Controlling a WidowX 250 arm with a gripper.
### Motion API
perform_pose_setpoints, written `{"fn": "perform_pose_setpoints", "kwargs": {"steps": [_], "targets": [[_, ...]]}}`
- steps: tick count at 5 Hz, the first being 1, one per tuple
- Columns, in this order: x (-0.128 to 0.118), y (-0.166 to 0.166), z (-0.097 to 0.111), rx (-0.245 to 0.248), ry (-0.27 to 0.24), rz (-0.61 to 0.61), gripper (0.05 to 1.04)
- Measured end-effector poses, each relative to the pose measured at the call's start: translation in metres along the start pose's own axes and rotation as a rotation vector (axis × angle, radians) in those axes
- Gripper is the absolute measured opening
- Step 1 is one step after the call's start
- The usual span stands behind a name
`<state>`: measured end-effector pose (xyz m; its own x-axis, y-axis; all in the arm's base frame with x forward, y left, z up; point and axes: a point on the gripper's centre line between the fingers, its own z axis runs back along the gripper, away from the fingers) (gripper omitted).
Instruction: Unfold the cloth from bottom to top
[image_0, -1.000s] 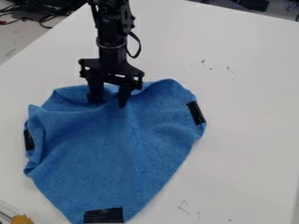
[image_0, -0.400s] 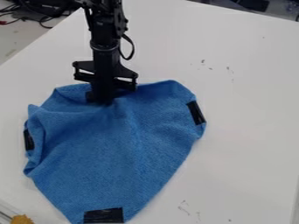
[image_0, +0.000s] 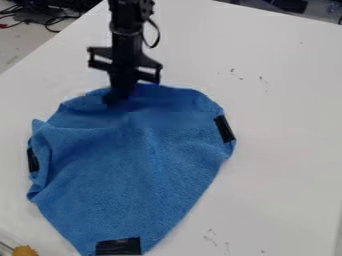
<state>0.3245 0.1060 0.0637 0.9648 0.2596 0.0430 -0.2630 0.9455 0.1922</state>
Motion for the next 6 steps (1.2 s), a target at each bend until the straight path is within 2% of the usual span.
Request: {"fn": "perform_pose_setpoints", "kwargs": {"steps": [1,2,3,4,5,6], "targets": [[0.035,0.002,0.011,0.037,-0.006,-0.07,0.052],[0.065,-0.001,0.006,0.021,-0.02,-0.148,0.052],[0.068,0.005,-0.012,-0.04,-0.011,-0.11,0.052],[0.053,0.002,-0.035,-0.097,0.01,-0.064,0.076],[0.046,0.004,-0.047,-0.119,0.013,-0.052,0.227],[0.044,0.005,-0.05,-0.126,0.011,-0.053,0.487]]}}
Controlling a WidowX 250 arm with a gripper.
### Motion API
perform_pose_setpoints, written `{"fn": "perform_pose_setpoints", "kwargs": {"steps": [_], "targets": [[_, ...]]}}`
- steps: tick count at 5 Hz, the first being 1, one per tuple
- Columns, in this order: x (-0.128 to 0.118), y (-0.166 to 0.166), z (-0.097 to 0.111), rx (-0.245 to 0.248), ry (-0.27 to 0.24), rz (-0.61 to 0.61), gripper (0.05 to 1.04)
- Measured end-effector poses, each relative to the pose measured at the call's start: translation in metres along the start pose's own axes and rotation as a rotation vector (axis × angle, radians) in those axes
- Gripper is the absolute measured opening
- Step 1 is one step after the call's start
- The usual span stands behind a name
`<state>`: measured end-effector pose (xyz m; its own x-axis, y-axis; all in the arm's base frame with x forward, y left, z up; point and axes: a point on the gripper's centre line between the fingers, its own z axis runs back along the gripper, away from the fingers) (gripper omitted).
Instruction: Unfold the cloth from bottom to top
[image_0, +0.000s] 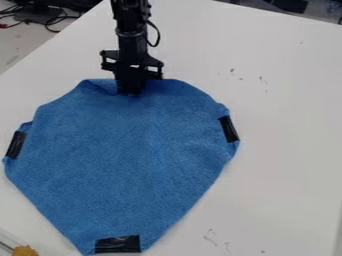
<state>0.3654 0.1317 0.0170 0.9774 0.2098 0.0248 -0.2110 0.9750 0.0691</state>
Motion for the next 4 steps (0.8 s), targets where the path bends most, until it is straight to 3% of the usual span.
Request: {"fn": "perform_pose_setpoints", "kwargs": {"steps": [1,2,3,4], "targets": [[-0.004,0.001,-0.003,0.014,0.011,-0.002,0.789],[-0.008,0.004,0.018,0.038,-0.025,0.022,0.999],[-0.033,-0.005,0.034,0.026,-0.029,0.063,1.003],[-0.069,-0.016,0.03,-0.024,-0.028,0.068,1.0]]}}
